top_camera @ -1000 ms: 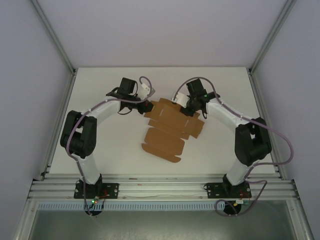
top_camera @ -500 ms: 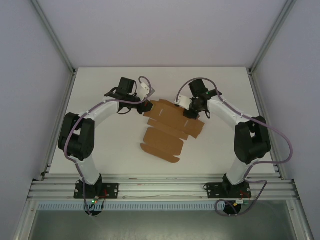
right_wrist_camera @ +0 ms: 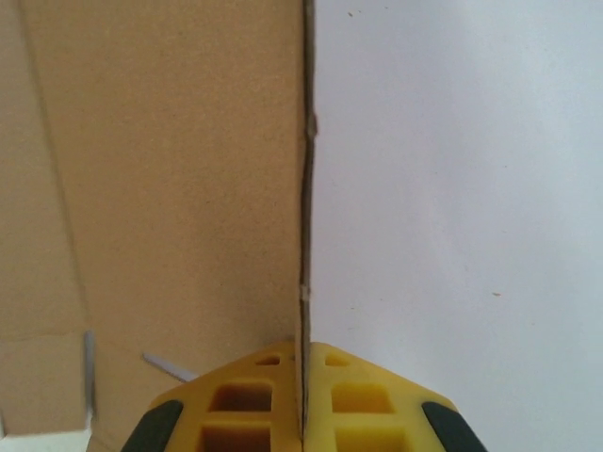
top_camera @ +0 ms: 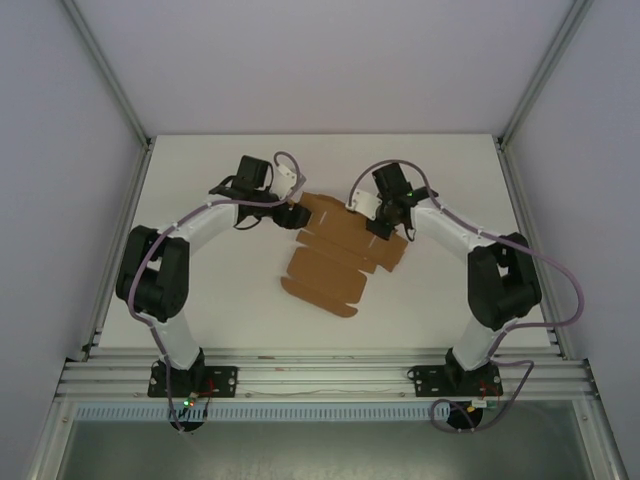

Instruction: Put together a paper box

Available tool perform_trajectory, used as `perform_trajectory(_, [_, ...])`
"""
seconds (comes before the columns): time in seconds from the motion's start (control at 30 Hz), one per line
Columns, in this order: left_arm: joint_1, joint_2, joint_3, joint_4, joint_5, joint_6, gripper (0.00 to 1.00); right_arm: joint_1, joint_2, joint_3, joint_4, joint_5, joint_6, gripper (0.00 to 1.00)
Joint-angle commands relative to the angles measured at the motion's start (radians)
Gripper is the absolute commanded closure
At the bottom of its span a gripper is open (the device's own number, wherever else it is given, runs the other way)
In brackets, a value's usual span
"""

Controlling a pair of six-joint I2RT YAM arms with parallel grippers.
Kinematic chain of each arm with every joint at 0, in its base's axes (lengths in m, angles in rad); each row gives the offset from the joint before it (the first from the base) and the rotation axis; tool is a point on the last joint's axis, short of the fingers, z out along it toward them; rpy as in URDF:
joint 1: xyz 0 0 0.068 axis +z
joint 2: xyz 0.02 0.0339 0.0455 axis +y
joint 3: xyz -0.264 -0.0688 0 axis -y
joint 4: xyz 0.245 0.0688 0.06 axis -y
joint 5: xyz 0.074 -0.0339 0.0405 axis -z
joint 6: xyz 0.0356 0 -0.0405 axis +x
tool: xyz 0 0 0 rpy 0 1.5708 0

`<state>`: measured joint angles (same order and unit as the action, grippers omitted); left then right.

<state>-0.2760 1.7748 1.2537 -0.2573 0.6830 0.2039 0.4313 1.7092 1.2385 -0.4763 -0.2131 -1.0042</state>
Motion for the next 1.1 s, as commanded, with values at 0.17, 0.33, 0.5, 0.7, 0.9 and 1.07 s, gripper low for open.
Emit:
perform_trajectory(0.17, [-0.004, -0.107, 0.071, 0.057, -0.081, -0.378, 0.0, 0.087, -0.069, -0.107, 0.269, 0.254, 0.0, 1.0])
perform_trajectory(0.33, [-0.01, -0.085, 0.132, 0.093, 0.031, -0.5, 0.0, 0.122, -0.068, -0.116, 0.311, 0.332, 0.021, 1.0])
perform_trajectory(0.5, [-0.019, -0.015, 0.195, 0.119, 0.115, -0.543, 0.08, 0.138, -0.074, -0.111, 0.331, 0.355, 0.05, 1.0])
perform_trajectory(0.7, [-0.047, 0.042, 0.256, 0.039, 0.113, -0.502, 0.4, 0.139, -0.071, -0.097, 0.311, 0.364, 0.083, 1.0])
perform_trajectory(0.9, [-0.072, 0.067, 0.279, -0.051, 0.024, -0.459, 0.55, 0.138, -0.066, -0.088, 0.313, 0.353, 0.104, 1.0])
perform_trajectory(1.07, [-0.079, 0.093, 0.262, -0.027, 0.058, -0.492, 0.58, 0.139, -0.067, -0.08, 0.316, 0.359, 0.121, 1.0])
